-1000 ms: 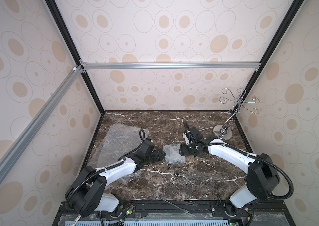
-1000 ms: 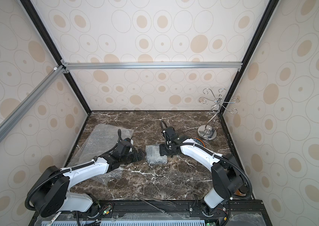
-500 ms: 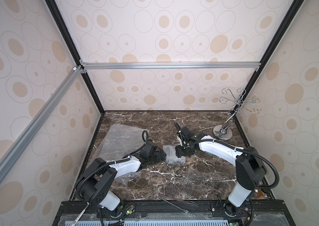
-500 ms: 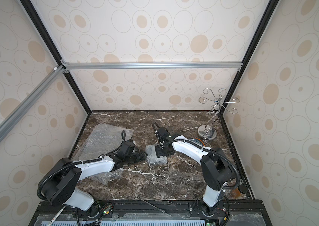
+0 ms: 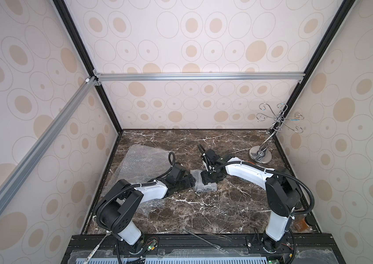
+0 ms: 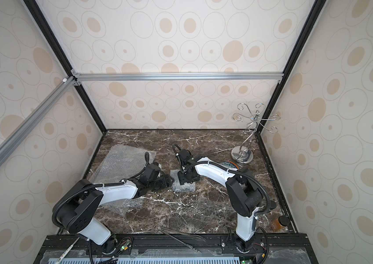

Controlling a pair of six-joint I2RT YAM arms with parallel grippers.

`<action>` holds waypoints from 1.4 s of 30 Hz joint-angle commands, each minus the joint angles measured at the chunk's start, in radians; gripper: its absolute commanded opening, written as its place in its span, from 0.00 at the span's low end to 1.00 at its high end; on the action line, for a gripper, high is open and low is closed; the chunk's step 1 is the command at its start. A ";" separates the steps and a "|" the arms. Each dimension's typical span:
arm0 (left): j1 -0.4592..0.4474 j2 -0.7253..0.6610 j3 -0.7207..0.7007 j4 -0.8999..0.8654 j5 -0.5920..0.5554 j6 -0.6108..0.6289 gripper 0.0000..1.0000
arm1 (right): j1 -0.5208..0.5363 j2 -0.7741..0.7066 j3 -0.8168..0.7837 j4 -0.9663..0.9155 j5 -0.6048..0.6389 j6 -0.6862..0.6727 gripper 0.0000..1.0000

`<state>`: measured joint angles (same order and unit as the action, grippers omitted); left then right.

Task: Unpack dinner plates from bubble wrap
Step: Unwrap the bubble wrap at the center of the board.

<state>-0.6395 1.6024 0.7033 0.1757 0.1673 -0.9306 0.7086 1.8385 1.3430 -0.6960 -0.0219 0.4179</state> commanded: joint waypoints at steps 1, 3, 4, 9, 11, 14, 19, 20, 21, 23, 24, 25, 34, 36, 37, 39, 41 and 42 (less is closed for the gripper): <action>-0.007 0.016 0.035 0.032 0.007 -0.011 0.72 | 0.008 0.023 0.027 -0.013 0.016 -0.004 0.65; -0.006 0.020 0.036 0.036 0.003 -0.010 0.69 | 0.008 0.028 0.032 -0.007 0.016 -0.002 0.65; -0.006 0.023 0.035 0.038 0.004 -0.009 0.68 | 0.008 0.031 0.034 -0.006 0.016 -0.002 0.65; -0.004 0.039 0.034 0.060 0.013 -0.007 0.62 | 0.010 0.048 0.054 -0.009 0.017 -0.001 0.65; -0.003 0.049 0.035 0.068 0.017 -0.005 0.61 | 0.010 0.055 0.060 -0.007 0.014 0.001 0.64; -0.001 0.057 0.033 0.077 0.020 -0.008 0.56 | 0.011 0.072 0.071 -0.005 0.022 0.005 0.63; 0.003 0.063 0.033 0.090 0.021 -0.010 0.40 | 0.012 0.093 0.079 0.003 0.035 0.009 0.64; 0.004 0.064 0.034 0.090 0.021 -0.008 0.36 | 0.012 0.097 0.079 0.004 0.038 0.010 0.64; 0.004 0.066 0.034 0.090 0.020 -0.008 0.33 | 0.013 0.100 0.081 0.005 0.039 0.012 0.64; 0.004 0.072 0.035 0.092 0.020 -0.007 0.33 | 0.014 0.106 0.082 0.010 0.039 0.013 0.64; 0.006 0.074 0.035 0.093 0.021 -0.007 0.33 | 0.014 0.109 0.082 0.012 0.040 0.013 0.64; 0.006 0.077 0.037 0.095 0.021 -0.007 0.33 | 0.014 0.112 0.082 0.013 0.040 0.013 0.64; 0.007 0.107 0.042 0.099 0.028 -0.007 0.32 | 0.023 0.127 0.073 0.035 0.033 0.019 0.64; 0.008 0.114 0.044 0.099 0.034 -0.011 0.31 | 0.026 0.131 0.070 0.039 0.035 0.021 0.64; 0.007 0.117 0.043 0.128 0.035 -0.012 0.28 | 0.026 0.134 0.068 0.041 0.036 0.021 0.63; 0.007 0.119 0.043 0.133 0.037 -0.014 0.26 | 0.028 0.134 0.063 0.048 0.038 0.022 0.61; 0.008 0.118 0.041 0.133 0.035 -0.014 0.24 | 0.029 0.132 0.059 0.052 0.043 0.022 0.57; 0.008 0.117 0.040 0.132 0.032 -0.014 0.22 | 0.028 0.130 0.057 0.054 0.045 0.021 0.55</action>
<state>-0.6350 1.7130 0.7189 0.2878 0.2024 -0.9382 0.7277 1.9560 1.4029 -0.6453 0.0063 0.4309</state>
